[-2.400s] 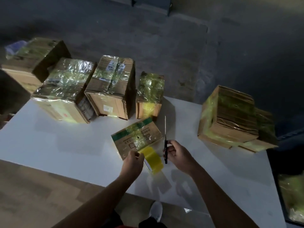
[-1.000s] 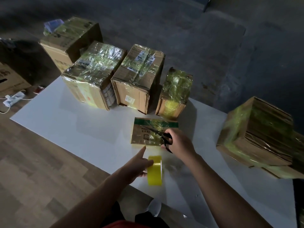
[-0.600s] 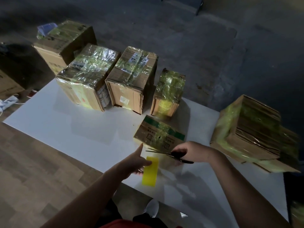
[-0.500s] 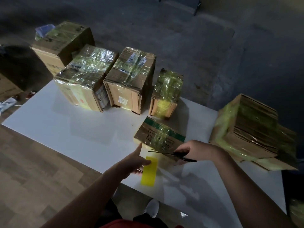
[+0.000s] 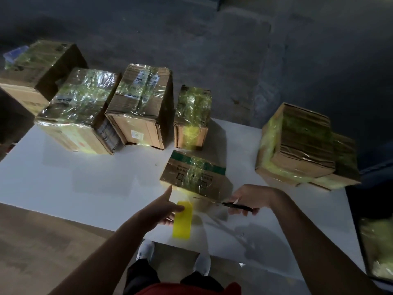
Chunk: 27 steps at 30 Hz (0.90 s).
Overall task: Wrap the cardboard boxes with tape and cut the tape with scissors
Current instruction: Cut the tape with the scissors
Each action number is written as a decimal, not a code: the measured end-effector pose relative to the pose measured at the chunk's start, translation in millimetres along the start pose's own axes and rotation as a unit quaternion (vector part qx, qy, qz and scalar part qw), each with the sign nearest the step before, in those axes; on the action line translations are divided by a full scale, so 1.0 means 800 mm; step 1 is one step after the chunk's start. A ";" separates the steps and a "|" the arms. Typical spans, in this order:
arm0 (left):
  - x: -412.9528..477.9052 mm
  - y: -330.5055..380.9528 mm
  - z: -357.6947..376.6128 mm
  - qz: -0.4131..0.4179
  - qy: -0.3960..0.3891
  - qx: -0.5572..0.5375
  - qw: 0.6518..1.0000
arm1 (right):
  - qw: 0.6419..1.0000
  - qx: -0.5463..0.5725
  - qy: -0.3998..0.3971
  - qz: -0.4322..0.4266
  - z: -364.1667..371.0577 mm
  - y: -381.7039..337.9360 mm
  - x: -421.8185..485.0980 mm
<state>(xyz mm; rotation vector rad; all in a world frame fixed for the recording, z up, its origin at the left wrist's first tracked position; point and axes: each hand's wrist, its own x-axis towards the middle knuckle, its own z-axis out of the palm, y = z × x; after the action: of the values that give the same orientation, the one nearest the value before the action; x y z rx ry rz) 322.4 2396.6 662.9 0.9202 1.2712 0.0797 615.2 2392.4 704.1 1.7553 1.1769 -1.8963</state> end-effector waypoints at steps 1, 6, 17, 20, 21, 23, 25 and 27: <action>0.000 0.001 0.000 -0.003 -0.004 0.004 1.000 | 0.999 -0.033 0.029 -0.016 0.006 0.002 0.002; 0.001 0.005 0.003 -0.010 -0.017 0.038 0.999 | 0.997 -0.015 0.058 -0.048 0.026 0.007 0.011; 0.005 0.014 0.000 -0.023 -0.045 0.077 0.996 | 0.997 0.007 0.068 -0.036 0.039 -0.010 0.025; 0.007 0.015 -0.001 -0.026 -0.052 0.079 0.995 | 0.996 -0.012 0.077 -0.042 0.037 -0.016 0.028; 0.007 0.015 -0.002 -0.025 -0.055 0.080 0.995 | 0.996 -0.013 0.080 -0.047 0.036 -0.019 0.029; 0.008 0.017 -0.001 -0.023 -0.062 0.084 0.994 | 0.996 -0.010 0.075 -0.052 0.034 -0.026 0.029; 0.008 0.018 -0.002 -0.023 -0.064 0.086 0.994 | 0.996 -0.006 0.068 -0.049 0.033 -0.028 0.030; 0.008 0.018 -0.003 -0.023 -0.063 0.086 0.994 | 0.996 -0.001 0.071 -0.050 0.034 -0.026 0.031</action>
<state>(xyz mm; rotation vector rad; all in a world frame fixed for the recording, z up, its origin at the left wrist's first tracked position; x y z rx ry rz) 328.9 2410.6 666.7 1.0271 1.1937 -0.1255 577.1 2393.1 686.4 1.8908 1.3392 -1.8481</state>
